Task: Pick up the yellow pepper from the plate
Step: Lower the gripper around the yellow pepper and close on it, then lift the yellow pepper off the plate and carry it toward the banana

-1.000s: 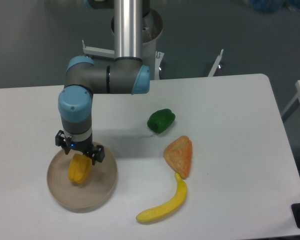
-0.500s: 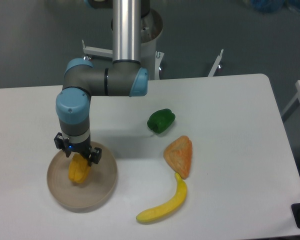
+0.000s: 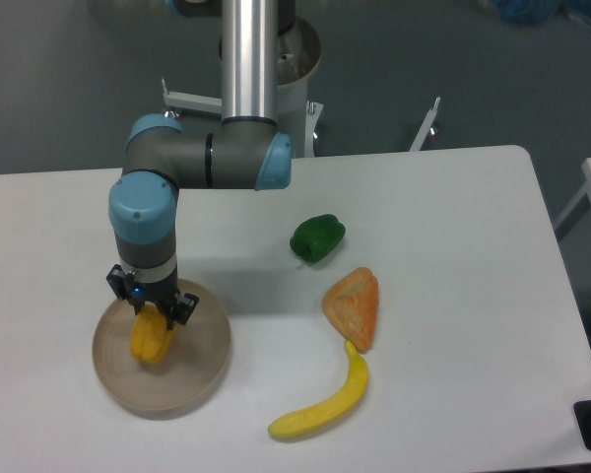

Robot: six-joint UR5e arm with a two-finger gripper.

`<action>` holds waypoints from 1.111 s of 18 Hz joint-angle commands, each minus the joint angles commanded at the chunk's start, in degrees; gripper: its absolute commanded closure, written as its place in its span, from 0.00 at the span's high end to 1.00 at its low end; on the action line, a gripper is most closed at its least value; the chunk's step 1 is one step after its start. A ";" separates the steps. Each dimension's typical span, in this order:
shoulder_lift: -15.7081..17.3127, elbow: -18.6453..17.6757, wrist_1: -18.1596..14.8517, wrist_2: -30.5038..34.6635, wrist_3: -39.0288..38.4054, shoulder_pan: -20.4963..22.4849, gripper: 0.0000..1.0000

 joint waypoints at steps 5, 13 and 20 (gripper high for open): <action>3.87 1.58 -1.58 0.00 9.56 8.16 0.43; 6.25 2.38 -4.40 0.18 32.77 21.97 0.43; 4.23 3.52 -4.22 6.15 42.90 25.05 0.43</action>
